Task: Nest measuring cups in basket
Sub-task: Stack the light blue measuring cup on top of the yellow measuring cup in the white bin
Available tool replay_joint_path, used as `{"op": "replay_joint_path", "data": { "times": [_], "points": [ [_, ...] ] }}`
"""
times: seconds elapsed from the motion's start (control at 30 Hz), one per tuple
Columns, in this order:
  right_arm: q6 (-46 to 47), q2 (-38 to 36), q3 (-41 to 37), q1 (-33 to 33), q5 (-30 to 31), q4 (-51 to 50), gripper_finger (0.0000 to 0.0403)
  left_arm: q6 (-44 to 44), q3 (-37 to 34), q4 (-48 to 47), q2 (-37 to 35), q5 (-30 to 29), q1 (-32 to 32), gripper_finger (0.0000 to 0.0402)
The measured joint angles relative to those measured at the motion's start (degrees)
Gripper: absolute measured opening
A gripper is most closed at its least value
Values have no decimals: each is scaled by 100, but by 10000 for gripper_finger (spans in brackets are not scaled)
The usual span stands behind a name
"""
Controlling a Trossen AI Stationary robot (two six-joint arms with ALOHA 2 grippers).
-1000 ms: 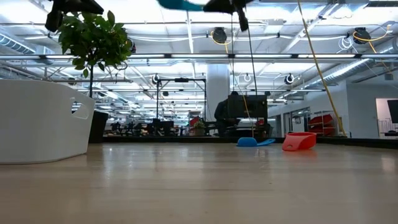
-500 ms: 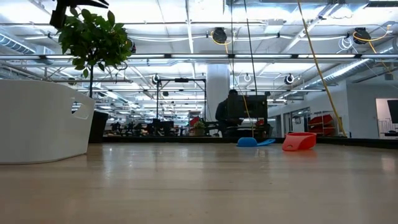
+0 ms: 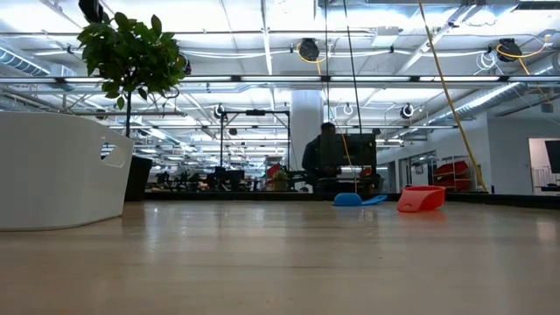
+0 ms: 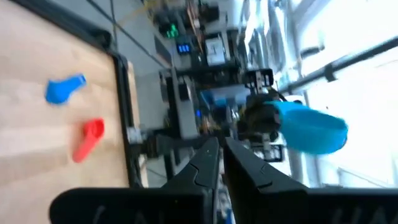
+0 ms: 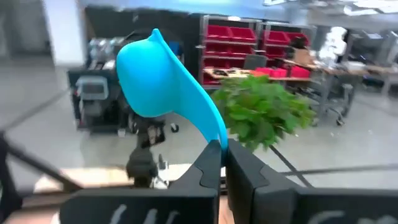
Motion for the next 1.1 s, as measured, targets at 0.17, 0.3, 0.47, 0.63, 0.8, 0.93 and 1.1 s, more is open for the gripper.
{"op": "replay_joint_path", "data": {
  "times": [0.17,0.3,0.47,0.63,0.8,0.93,1.1],
  "points": [
    [-1913,81,-2,571,263,-33,0,-443,-1,31,5,323,0,26],
    [-3501,81,-2,1038,1297,84,0,-516,-1,142,3,579,-2,27],
    [-4660,77,-2,1335,2229,222,0,-596,-1,207,3,915,0,81],
    [-5942,161,-2,1542,2817,350,0,-793,-1,179,3,1088,0,190],
    [-6892,467,101,1706,3195,596,0,-1170,-3,193,124,1343,-2,264],
    [-7346,854,369,1752,3204,577,0,-1333,-3,346,289,1667,-2,275],
    [-7717,1176,729,1757,3180,631,0,-1390,-3,824,422,1825,2,250]
  ]
}}
